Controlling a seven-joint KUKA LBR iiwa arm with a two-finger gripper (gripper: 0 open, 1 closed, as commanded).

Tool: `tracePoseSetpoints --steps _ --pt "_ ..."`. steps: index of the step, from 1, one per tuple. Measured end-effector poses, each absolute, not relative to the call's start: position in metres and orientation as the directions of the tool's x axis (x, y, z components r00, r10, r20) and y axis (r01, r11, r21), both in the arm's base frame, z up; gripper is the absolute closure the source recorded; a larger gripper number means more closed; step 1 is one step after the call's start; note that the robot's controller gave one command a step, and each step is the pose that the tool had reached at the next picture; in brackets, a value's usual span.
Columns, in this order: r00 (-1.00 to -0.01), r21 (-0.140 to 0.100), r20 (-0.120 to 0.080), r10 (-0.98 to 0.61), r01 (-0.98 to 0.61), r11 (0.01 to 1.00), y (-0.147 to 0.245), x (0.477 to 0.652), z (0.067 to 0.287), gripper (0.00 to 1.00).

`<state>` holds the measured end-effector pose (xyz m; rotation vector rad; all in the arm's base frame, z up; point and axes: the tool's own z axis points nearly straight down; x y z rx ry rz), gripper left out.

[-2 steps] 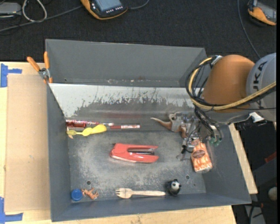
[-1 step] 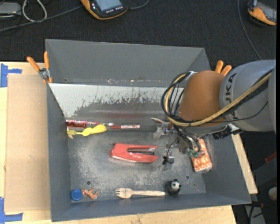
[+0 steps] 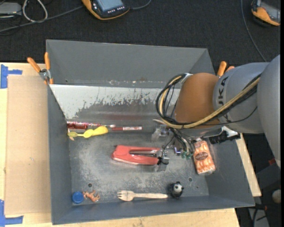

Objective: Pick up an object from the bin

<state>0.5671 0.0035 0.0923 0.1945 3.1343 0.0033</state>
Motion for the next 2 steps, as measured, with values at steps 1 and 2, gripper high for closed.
tracePoseSetpoints --steps 1,2 --pt "-1.0 0.001 0.001 0.026 0.026 1.0 0.04 0.576 0.078 0.0" --pt "-0.993 0.0 -0.007 0.122 0.122 0.993 0.053 0.561 0.071 1.0"
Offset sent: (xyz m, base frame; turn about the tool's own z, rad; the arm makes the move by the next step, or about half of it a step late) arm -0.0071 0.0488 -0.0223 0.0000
